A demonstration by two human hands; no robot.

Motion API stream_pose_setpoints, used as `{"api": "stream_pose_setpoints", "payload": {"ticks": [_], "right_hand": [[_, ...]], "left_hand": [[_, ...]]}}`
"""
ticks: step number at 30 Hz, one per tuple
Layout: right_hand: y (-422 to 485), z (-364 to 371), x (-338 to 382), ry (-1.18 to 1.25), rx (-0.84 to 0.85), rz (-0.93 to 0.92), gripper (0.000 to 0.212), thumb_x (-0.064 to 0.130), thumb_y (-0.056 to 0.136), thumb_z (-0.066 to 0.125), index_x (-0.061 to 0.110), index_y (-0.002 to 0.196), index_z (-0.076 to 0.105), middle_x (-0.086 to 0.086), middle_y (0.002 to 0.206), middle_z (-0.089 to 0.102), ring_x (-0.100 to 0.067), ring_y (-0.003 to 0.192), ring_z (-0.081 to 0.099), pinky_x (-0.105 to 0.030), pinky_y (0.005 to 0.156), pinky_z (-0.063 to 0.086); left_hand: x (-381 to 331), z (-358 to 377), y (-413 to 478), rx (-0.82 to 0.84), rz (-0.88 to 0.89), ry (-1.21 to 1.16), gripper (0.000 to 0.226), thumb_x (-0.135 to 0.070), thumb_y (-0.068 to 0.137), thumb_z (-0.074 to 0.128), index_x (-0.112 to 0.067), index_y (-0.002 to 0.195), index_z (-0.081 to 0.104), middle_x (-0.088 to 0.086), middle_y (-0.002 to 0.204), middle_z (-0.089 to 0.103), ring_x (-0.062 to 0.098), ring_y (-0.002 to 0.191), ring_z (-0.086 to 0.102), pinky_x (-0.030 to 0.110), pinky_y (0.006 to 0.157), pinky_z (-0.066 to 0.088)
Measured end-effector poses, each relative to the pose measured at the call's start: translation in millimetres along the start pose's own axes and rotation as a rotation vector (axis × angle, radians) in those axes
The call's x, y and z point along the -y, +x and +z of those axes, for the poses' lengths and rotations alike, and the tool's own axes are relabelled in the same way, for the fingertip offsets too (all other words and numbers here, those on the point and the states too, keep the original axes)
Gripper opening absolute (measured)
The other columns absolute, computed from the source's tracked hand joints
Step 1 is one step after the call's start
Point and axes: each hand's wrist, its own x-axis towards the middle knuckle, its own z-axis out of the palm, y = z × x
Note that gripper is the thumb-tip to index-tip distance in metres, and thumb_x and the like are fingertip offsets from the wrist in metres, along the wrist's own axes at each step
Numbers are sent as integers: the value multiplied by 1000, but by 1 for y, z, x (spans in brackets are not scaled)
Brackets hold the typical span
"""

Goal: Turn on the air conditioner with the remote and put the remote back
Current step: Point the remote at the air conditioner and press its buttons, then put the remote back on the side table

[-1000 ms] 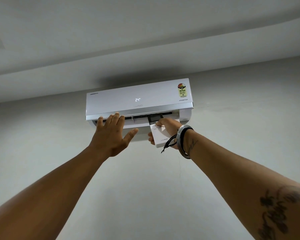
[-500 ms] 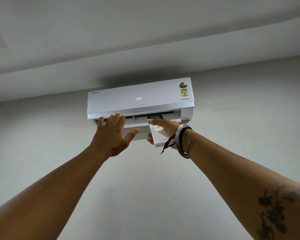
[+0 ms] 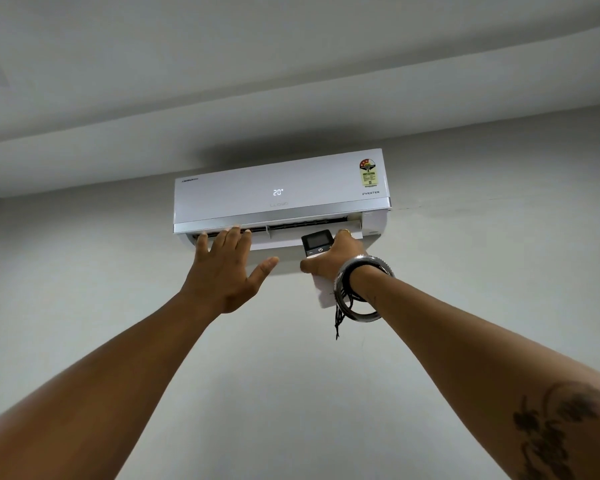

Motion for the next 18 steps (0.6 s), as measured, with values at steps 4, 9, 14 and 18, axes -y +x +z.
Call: {"api": "stream_pose_setpoints", "payload": {"ticks": [4,9,14,18], "right_hand": [[-6,8,-22,-141,-51,-58,43,41,56,74,20,75,42,5,75,51,-11,60,50,-23,44,34],[-40,45,-86,-253,2,8,38,42,57,70,25,68,37,9,70,48,-9,57,47,-22,44,31],[-155,123,-205,-466,275,198,49,50,57,69,20,87,45,7,72,48,-19,68,54,-25,48,34],[-279,172,-304,-504,450,444,48,50,57,67,17,89,52,5,71,50,-21,69,57,-26,51,40]], "left_hand": [[-7,17,-14,33,-20,-36,92,-75,83,3,-12,148,25,12,159,24,25,147,17,53,117,7],[-32,70,-64,131,-73,-122,88,-71,87,7,-9,144,30,14,156,30,28,143,23,55,117,9],[-99,155,-219,418,-86,-253,81,-67,92,15,-6,140,38,17,154,32,32,144,21,60,114,8],[-151,197,-388,755,-77,-328,83,-68,91,13,-7,142,38,18,155,32,33,145,22,61,115,9]]}}
